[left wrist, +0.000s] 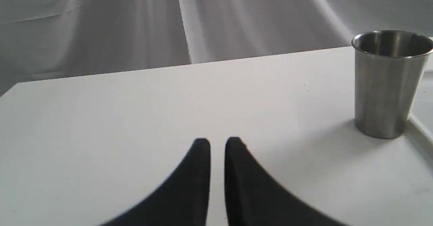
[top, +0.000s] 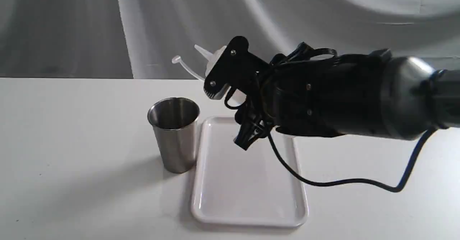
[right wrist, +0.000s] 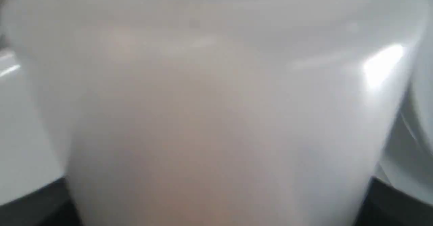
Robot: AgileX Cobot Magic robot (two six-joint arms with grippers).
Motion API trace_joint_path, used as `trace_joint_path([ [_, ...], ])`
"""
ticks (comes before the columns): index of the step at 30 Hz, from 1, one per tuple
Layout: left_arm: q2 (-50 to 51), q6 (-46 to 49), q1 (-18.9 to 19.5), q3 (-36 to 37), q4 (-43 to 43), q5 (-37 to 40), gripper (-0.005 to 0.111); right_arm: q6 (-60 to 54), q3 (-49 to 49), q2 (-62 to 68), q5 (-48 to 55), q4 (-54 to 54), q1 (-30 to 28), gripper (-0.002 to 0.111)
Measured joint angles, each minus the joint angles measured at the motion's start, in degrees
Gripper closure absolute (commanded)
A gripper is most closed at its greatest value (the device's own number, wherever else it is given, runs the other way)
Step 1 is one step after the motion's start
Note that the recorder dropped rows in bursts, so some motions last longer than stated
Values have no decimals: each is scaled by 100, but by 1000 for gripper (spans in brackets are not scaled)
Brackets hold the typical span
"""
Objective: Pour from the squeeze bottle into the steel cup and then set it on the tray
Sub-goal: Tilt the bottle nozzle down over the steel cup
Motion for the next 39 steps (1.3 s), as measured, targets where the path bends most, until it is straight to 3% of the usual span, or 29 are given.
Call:
trace_joint_path([
  [28,0,0,0,0,0,0,98,-639,0,295,574,-1140,229,108],
  [39,0,0,0,0,0,0,98,-1293,-655,769,1254,-1140,241,108],
])
